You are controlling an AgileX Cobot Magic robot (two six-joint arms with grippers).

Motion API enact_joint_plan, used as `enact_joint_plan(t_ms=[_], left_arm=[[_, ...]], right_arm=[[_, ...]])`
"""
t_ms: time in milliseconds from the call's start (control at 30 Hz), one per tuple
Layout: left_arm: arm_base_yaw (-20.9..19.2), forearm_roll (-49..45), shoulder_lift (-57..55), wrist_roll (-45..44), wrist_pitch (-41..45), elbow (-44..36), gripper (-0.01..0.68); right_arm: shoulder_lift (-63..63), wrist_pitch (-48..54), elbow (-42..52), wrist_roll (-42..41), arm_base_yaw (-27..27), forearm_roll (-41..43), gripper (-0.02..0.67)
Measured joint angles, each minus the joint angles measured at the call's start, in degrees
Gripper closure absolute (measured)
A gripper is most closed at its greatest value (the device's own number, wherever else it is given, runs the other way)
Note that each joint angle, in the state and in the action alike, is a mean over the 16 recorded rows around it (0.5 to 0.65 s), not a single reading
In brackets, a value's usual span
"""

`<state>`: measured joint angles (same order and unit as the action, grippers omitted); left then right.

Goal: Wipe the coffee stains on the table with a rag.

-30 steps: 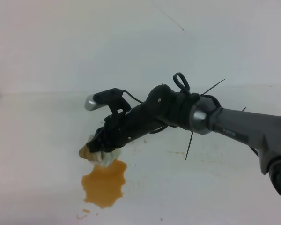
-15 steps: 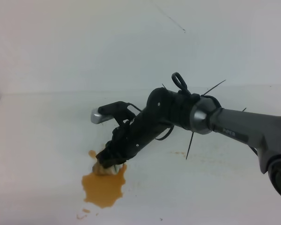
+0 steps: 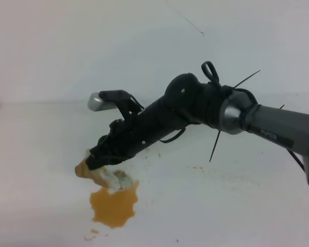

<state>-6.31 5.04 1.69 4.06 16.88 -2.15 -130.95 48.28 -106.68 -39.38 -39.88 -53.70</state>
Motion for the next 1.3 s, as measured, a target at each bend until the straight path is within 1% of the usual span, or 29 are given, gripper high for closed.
enact_joint_plan(t_ms=[133,233,600,767,867,1200,1300], left_arm=[[0.0,0.0,0.0,0.0,0.0,0.0,0.672],[0.0,0.0,0.0,0.0,0.0,0.0,0.672],[0.0,0.0,0.0,0.0,0.0,0.0,0.672],[0.0,0.0,0.0,0.0,0.0,0.0,0.672],[-0.01,0.0,-0.11,0.0,0.06,0.13,0.672],[-0.01,0.0,-0.11,0.0,0.06,0.13,0.672],[-0.01,0.0,-0.11,0.0,0.06,0.13,0.672]], right_arm=[[0.67,0.11,0.03,0.44,-0.97,1.07,0.645],[0.41,-0.01,0.04,2.07,-1.72,3.74,0.645],[-2.29,-1.83,0.01,10.74,-2.97,20.96,0.643],[-2.4,-2.01,-0.02,12.41,-3.08,25.88,0.626],[-2.06,-1.93,-0.08,12.27,-3.23,26.66,0.584],[1.31,-2.93,-1.98,11.41,-3.96,28.93,0.367],[2.2,-2.53,-2.81,10.85,-4.55,30.22,0.317]])
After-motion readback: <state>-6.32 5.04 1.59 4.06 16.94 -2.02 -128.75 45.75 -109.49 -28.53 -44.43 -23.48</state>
